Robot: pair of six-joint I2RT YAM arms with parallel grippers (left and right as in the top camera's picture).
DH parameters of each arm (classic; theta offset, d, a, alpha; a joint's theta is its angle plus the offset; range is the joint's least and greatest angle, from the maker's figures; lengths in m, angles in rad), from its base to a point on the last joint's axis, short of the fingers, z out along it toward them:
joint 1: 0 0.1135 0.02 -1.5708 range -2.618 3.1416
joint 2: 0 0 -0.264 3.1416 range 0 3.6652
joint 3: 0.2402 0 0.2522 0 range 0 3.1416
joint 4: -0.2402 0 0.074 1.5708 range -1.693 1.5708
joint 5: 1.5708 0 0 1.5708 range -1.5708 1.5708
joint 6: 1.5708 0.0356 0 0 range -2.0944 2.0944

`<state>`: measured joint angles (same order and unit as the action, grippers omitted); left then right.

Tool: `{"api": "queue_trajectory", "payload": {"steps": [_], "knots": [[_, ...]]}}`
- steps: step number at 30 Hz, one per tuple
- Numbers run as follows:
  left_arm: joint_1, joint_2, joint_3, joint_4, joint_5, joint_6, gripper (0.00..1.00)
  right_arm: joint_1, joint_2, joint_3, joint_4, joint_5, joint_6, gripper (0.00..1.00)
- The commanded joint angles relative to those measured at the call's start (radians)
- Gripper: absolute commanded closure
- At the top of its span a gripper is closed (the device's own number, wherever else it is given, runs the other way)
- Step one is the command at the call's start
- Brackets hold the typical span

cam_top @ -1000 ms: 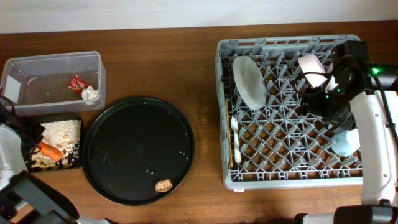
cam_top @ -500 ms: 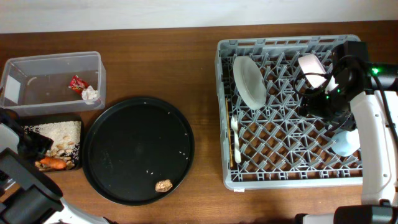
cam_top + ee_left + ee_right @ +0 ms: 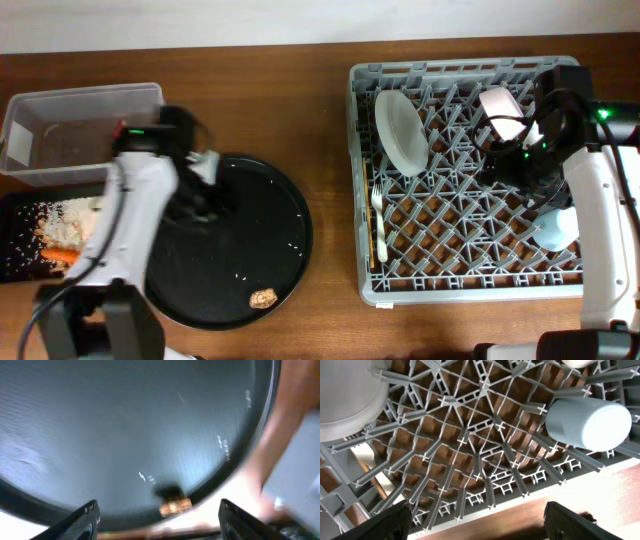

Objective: Sort waste into correct bins and load items into the dishwasher rack
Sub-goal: 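Reach left gripper to the brown shell on the round tray and grasp it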

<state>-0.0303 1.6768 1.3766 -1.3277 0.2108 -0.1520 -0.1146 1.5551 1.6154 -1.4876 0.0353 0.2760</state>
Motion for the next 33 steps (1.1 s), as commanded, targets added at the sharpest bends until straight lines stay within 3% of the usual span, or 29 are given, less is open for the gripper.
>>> {"api": "queue_trajectory", "payload": {"steps": [1,4,8,12,15,18,20,22,33], "knots": [[-0.185,0.013,-0.128,0.001,0.006,-0.019,0.24,-0.004,-0.004,-0.004,0.003,0.002,-0.011,0.12],[-0.259,0.013,-0.234,0.025,0.008,-0.161,0.24,-0.004,-0.004,-0.004,0.002,0.002,-0.011,0.12],[-0.303,0.013,-0.408,0.094,0.039,-0.315,0.08,-0.004,-0.004,-0.004,0.002,0.002,-0.011,0.13],[-0.304,0.013,-0.499,0.196,0.141,-0.330,0.07,-0.004,-0.004,-0.004,0.000,0.002,-0.011,0.12],[-0.304,0.013,-0.524,0.293,0.132,-0.330,0.08,-0.004,-0.004,-0.004,-0.001,0.002,-0.011,0.12],[-0.303,0.013,-0.524,0.325,0.130,-0.334,0.11,-0.004,-0.004,-0.004,-0.001,0.002,-0.011,0.12],[-0.303,0.013,-0.524,0.328,0.101,-0.339,0.23,-0.004,-0.004,-0.004,-0.001,0.002,-0.011,0.12],[-0.304,0.013,-0.524,0.328,0.096,-0.357,0.28,-0.004,-0.004,-0.004,-0.001,0.002,-0.011,0.12],[-0.303,0.013,-0.525,0.325,0.095,-0.357,0.41,-0.004,-0.004,-0.004,-0.001,0.002,-0.011,0.12]]}}
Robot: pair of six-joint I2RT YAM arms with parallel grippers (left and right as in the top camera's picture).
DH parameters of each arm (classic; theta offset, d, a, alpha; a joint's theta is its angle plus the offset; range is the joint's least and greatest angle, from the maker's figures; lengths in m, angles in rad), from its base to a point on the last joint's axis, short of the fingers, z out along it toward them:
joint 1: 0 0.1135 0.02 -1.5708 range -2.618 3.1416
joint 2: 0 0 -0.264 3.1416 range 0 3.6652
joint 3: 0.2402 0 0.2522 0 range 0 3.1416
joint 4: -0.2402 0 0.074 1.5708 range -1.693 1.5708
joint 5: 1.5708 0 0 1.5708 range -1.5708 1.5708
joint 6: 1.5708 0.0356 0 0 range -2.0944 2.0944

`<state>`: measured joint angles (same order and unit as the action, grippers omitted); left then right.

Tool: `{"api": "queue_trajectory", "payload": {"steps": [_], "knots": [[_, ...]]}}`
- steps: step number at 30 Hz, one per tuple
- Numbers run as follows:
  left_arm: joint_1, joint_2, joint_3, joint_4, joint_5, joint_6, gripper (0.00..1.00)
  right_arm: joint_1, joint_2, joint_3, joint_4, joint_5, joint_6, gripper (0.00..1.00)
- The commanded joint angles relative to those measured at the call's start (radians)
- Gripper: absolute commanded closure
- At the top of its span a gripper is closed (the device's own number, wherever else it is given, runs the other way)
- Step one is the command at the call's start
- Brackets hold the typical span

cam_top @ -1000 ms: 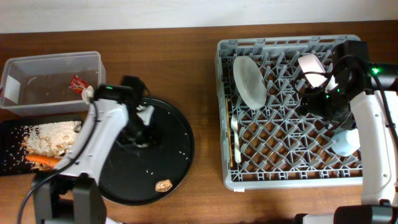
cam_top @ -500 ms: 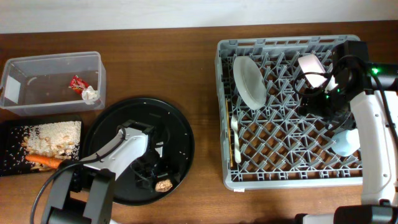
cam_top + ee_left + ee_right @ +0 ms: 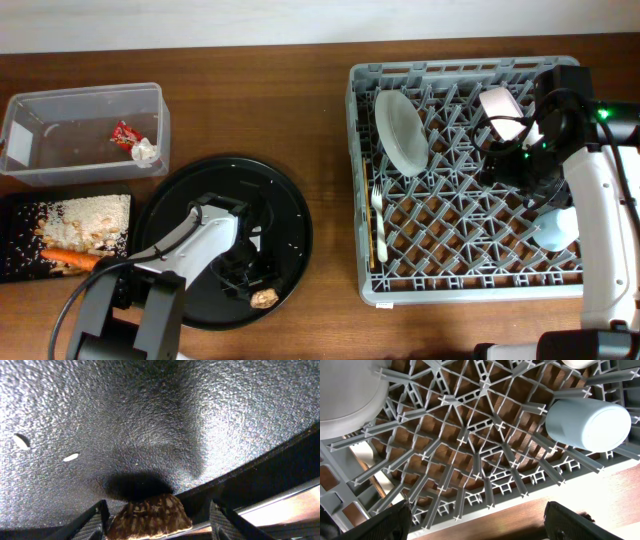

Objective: Sort waste into correct bins and load items into the dishwasher rack
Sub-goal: 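Reach left gripper to the brown shell on the round tray and grasp it, then drop the shell onto the black food tray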

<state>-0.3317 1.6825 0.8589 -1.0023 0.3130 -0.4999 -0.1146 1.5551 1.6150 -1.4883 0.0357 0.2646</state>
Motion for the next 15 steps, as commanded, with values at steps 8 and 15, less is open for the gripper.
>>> {"api": "queue_trajectory", "payload": {"steps": [8,15], "knots": [[-0.001,0.007,-0.006,0.039,-0.025,-0.012,0.80,-0.004,-0.004,-0.003,-0.001,0.002,0.001,0.12],[0.128,0.006,0.153,-0.010,-0.115,0.023,0.92,-0.004,-0.004,-0.003,-0.001,0.002,0.001,0.13]]}}
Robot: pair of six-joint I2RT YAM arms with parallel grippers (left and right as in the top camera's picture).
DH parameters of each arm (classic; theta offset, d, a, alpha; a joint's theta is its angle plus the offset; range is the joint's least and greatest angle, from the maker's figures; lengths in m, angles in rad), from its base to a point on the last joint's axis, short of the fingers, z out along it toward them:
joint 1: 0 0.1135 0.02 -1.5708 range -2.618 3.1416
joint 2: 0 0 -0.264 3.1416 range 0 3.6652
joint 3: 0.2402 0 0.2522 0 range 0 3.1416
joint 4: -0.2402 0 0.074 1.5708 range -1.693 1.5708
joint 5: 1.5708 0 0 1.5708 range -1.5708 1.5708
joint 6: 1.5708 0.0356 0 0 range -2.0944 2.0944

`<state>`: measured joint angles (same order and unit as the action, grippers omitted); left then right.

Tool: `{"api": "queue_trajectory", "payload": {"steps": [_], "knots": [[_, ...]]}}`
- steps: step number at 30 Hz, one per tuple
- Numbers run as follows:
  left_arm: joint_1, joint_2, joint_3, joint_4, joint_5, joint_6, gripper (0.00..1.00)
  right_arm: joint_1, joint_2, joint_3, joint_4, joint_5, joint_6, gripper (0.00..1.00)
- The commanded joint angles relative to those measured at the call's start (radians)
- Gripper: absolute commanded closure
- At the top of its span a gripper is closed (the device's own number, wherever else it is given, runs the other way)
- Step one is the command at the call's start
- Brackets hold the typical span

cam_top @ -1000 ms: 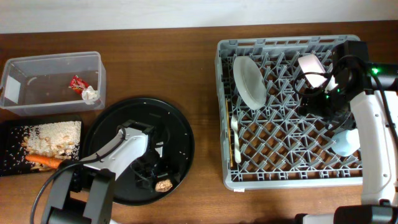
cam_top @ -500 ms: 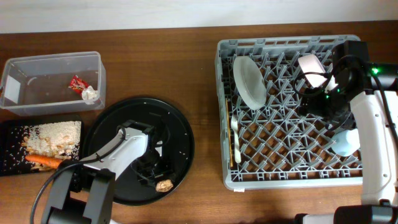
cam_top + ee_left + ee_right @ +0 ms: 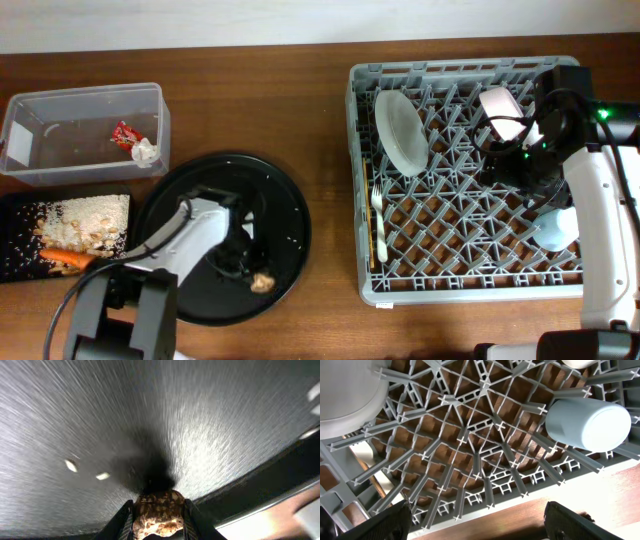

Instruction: Sort waste into correct bins and load items into the dishwasher rack

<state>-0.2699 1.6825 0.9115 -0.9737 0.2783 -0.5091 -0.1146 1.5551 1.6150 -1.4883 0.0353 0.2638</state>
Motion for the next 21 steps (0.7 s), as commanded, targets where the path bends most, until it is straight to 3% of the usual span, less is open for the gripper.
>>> {"api": "queue_trajectory", "payload": {"steps": [1,6,10,16,21], "knots": [[0.108,0.006,0.157,-0.080,-0.117,0.047,0.92,-0.004,-0.004,-0.003,0.000,0.002,0.002,0.12],[0.320,0.006,0.410,-0.237,-0.303,0.084,0.92,-0.004,-0.004,-0.003,0.000,0.002,0.001,0.12],[0.521,-0.006,0.523,-0.254,-0.309,0.100,0.92,-0.004,-0.004,-0.003,0.000,0.002,-0.003,0.13],[0.847,0.002,0.546,-0.109,-0.332,0.091,0.98,-0.004,-0.004,-0.003,0.000,0.002,-0.002,0.12],[0.940,0.124,0.546,-0.054,-0.379,0.092,0.97,-0.004,-0.004,-0.003,0.000,0.002,-0.002,0.12]]}}
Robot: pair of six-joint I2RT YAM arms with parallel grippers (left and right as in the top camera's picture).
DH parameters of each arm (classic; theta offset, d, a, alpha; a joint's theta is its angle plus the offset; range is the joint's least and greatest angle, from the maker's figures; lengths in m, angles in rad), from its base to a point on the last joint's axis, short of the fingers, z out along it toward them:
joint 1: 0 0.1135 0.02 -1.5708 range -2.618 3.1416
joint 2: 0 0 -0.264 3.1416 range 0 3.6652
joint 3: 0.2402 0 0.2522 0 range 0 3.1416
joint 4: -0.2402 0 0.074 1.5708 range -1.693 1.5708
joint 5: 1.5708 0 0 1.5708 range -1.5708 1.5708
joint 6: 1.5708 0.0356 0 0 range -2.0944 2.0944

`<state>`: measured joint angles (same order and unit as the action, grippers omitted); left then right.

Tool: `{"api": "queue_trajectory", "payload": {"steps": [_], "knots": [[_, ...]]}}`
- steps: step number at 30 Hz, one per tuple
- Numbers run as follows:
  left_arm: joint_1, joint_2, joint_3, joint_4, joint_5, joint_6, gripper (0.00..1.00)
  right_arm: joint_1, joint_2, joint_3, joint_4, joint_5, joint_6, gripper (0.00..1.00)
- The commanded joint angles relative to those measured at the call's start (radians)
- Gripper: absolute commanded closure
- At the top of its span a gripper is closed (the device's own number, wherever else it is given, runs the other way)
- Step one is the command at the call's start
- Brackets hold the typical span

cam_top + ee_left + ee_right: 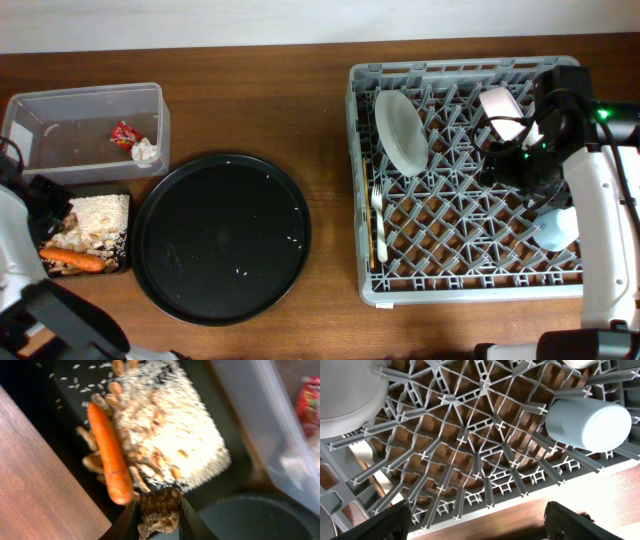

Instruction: Sort waste into correct bins and load items into the dishwasher rack

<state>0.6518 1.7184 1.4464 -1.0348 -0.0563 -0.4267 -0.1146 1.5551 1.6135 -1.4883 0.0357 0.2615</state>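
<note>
My left gripper (pixel 158 519) is shut on a brown lump of food (pixel 159 505) and hangs over the near edge of the black food tray (pixel 65 390). The tray holds rice (pixel 165 435) and a carrot (pixel 109 460). In the overhead view the left arm is at the far left over that tray (pixel 115 262). The round black plate (pixel 222 238) carries only a few rice grains. My right gripper (pixel 480 527) stands open above the grey dishwasher rack (pixel 460 290), with nothing between its fingers.
A clear bin (pixel 85 105) behind the tray holds a red wrapper (pixel 123 130) and crumpled paper (pixel 147 151). The rack holds a white plate (pixel 401 132), a fork (pixel 378 225), a pale blue cup (pixel 587 422) and another cup (pixel 498 105).
My left gripper, then shut on the food lump on the black plate, now holds it over the food tray at the far left. The plate no longer has the lump. The right arm has not moved.
First the lump lay near the plate's front rim with my left gripper open over the plate. Then the open fingers stood on either side of the lump. Then they were shut on it. Now the lump is held over the rice tray.
</note>
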Motion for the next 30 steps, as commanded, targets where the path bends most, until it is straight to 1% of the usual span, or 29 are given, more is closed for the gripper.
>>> {"api": "queue_trajectory", "payload": {"steps": [1,4,5,6,8,10,11,13,17,19,21,22,24,25,26,27,28,29,30], "knots": [[0.019,0.113,0.011,0.007,-0.051,0.009,0.97,-0.004,-0.004,-0.002,0.000,0.002,0.000,0.12],[0.019,0.227,0.011,-0.014,-0.057,0.010,0.97,-0.004,-0.004,-0.002,-0.001,0.002,0.000,0.12],[0.019,0.244,0.011,-0.019,-0.057,0.012,0.93,-0.004,-0.004,-0.002,-0.001,0.002,0.000,0.12],[0.019,0.249,0.011,-0.020,-0.058,0.018,0.84,-0.004,-0.004,-0.002,-0.001,0.002,0.000,0.12],[0.019,0.249,0.011,-0.021,-0.057,0.018,0.80,-0.004,-0.004,-0.002,-0.001,0.002,0.000,0.12],[0.019,0.249,0.011,-0.029,-0.057,0.018,0.59,-0.004,-0.004,-0.002,-0.001,0.002,0.000,0.12],[0.019,0.249,0.011,-0.034,-0.056,0.026,0.54,-0.004,-0.004,-0.002,-0.001,0.002,0.000,0.12],[0.019,0.249,0.022,-0.053,-0.057,0.026,0.47,-0.004,-0.004,-0.002,-0.001,0.002,0.000,0.12],[0.016,0.216,0.132,-0.150,-0.027,0.024,0.45,-0.004,-0.004,-0.002,-0.001,0.002,0.000,0.12],[-0.008,0.148,0.152,-0.163,0.060,0.029,0.45,-0.004,-0.004,-0.002,0.003,0.002,0.000,0.12],[-0.080,0.066,0.152,-0.159,0.115,0.059,0.45,-0.004,-0.004,-0.002,0.011,0.000,0.000,0.12],[-0.135,0.028,0.152,-0.158,0.117,0.069,0.45,-0.004,-0.004,-0.002,0.015,-0.005,0.000,0.08],[-0.328,-0.047,0.152,-0.143,0.121,0.156,0.44,-0.004,-0.004,-0.002,0.016,-0.019,-0.005,0.01],[-0.443,-0.060,0.152,-0.141,0.120,0.200,0.39,-0.003,-0.004,-0.003,0.026,-0.085,-0.057,0.01],[-0.513,-0.060,0.152,-0.141,0.120,0.233,0.28,-0.003,-0.004,-0.003,0.041,-0.174,-0.125,0.01],[-0.621,-0.050,0.152,-0.141,0.120,0.303,0.20,-0.003,-0.004,-0.004,0.065,-0.284,-0.196,0.01],[-0.709,-0.037,0.152,-0.146,0.120,0.357,0.07,0.001,-0.002,-0.004,0.091,-0.369,-0.256,0.01],[-0.763,-0.029,0.152,-0.160,0.119,0.387,0.01,0.010,0.002,-0.003,0.107,-0.405,-0.295,0.01],[-0.810,-0.019,0.152,-0.206,0.117,0.389,0.01,0.024,0.013,-0.003,0.094,-0.377,-0.303,0.01]]}}
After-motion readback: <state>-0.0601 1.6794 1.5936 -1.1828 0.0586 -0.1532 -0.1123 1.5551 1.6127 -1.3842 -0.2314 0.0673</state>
